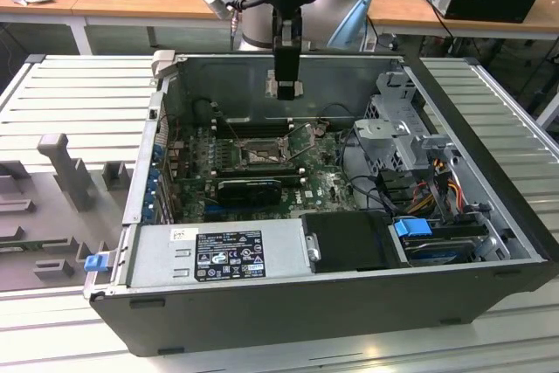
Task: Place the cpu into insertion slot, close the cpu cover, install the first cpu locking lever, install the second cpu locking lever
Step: 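Place the cpu into insertion slot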
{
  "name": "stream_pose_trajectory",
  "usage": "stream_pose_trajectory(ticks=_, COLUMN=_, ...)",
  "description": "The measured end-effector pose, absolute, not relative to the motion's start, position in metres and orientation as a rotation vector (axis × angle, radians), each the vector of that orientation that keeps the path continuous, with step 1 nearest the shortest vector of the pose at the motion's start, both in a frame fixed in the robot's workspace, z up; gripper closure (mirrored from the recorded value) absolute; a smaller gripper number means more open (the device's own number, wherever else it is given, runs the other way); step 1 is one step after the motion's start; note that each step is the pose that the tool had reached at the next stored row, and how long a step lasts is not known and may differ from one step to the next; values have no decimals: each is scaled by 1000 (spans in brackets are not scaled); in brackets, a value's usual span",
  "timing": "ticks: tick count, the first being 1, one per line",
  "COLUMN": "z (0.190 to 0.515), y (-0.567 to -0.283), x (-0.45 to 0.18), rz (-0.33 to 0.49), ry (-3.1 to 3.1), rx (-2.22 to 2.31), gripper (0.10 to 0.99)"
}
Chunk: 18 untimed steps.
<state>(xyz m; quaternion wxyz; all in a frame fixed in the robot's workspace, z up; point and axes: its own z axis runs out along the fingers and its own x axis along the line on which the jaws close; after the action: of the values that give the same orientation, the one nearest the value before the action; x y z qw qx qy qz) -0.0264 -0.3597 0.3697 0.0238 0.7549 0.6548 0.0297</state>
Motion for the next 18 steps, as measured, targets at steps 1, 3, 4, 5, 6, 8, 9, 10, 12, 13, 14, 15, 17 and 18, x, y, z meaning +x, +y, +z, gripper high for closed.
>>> stream_pose_trajectory(ticks=1, z=370, y=-360, x=-26, rz=92, ry=2018, rx=2343, gripper=557)
stream_pose_trajectory(ticks=3, z=370, y=-360, x=-26, rz=91, ry=2004, rx=2355, gripper=557)
stream_pose_trajectory(ticks=4, z=369, y=-360, x=-26, rz=91, ry=1998, rx=2360, gripper=557)
stream_pose_trajectory(ticks=5, z=369, y=-360, x=-26, rz=91, ry=1990, rx=2366, gripper=557)
stream_pose_trajectory(ticks=6, z=369, y=-360, x=-26, rz=91, ry=1983, rx=2372, gripper=557)
stream_pose_trajectory(ticks=8, z=369, y=-360, x=-26, rz=90, ry=1969, rx=2383, gripper=557)
stream_pose_trajectory(ticks=9, z=369, y=-360, x=-26, rz=90, ry=1958, rx=2392, gripper=557)
stream_pose_trajectory(ticks=10, z=369, y=-360, x=-26, rz=89, ry=1949, rx=2399, gripper=557)
stream_pose_trajectory(ticks=12, z=369, y=-360, x=-26, rz=89, ry=1937, rx=2408, gripper=557)
stream_pose_trajectory(ticks=13, z=369, y=-360, x=-26, rz=89, ry=1930, rx=2413, gripper=557)
stream_pose_trajectory(ticks=14, z=369, y=-360, x=-26, rz=89, ry=1925, rx=2418, gripper=557)
stream_pose_trajectory(ticks=15, z=369, y=-360, x=-26, rz=88, ry=1918, rx=2423, gripper=557)
stream_pose_trajectory(ticks=17, z=369, y=-360, x=-26, rz=88, ry=1906, rx=2432, gripper=557)
stream_pose_trajectory(ticks=18, z=369, y=-360, x=-26, rz=88, ry=1900, rx=2437, gripper=557)
